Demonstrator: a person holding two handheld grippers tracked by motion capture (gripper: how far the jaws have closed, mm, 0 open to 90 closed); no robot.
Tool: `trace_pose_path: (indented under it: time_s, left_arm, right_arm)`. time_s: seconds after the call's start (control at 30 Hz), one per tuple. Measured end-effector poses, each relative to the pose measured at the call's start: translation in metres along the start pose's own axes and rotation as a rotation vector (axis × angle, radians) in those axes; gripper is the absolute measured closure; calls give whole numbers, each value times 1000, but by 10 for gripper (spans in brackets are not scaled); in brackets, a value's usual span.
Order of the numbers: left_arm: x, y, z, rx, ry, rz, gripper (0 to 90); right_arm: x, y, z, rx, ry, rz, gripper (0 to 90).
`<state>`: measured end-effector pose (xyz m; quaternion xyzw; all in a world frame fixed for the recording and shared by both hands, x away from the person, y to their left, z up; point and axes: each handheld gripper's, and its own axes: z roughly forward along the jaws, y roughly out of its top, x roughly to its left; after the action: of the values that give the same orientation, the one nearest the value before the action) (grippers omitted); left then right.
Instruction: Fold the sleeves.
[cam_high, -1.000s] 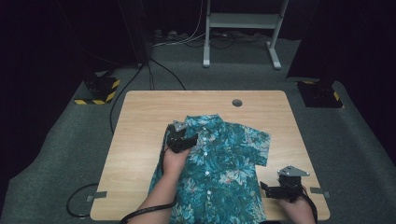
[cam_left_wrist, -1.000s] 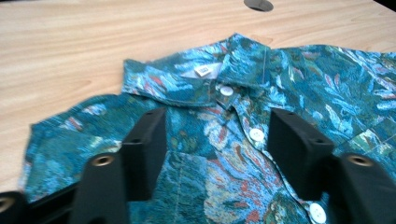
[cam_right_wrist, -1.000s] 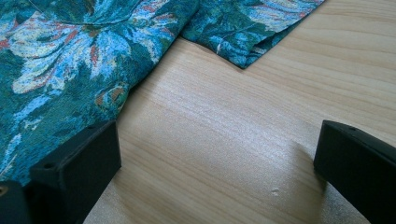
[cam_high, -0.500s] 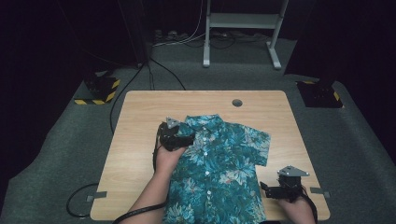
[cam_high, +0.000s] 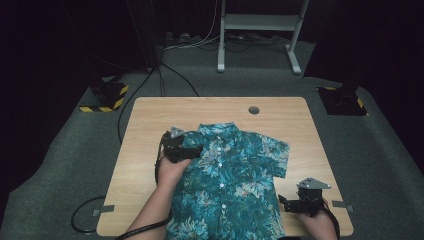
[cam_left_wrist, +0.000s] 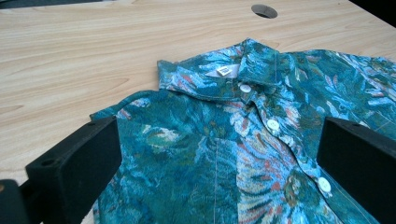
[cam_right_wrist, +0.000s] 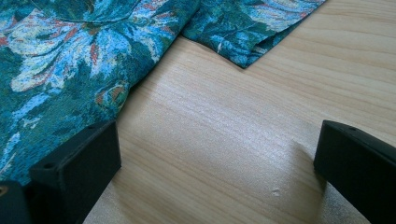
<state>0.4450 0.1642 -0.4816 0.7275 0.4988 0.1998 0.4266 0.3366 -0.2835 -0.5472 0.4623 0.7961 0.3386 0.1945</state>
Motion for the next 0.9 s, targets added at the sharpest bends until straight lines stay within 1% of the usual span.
trace_pose_path:
  time_s: [0.13,0.17,0.3,0.47,0.9]
  left_arm:
    - [3,-3,-4,-5,-5,2,5]
    - [4,-4,-7,-8,2,5,5]
    - [8,-10,-12,-8,1,9,5]
    - [14,-15,-17,-9,-9,-4,5]
    - [23,-29,-31,-6,-21,-14,5]
  right_arm:
    - [0,0,0,0,-1,1,2]
    - [0,0,0,0,-2,1,2]
    - [0,0,0,0,-2,4,2]
    - [0,0,0,0,-3,3,2]
    - [1,0,0,3,-3,-1,1]
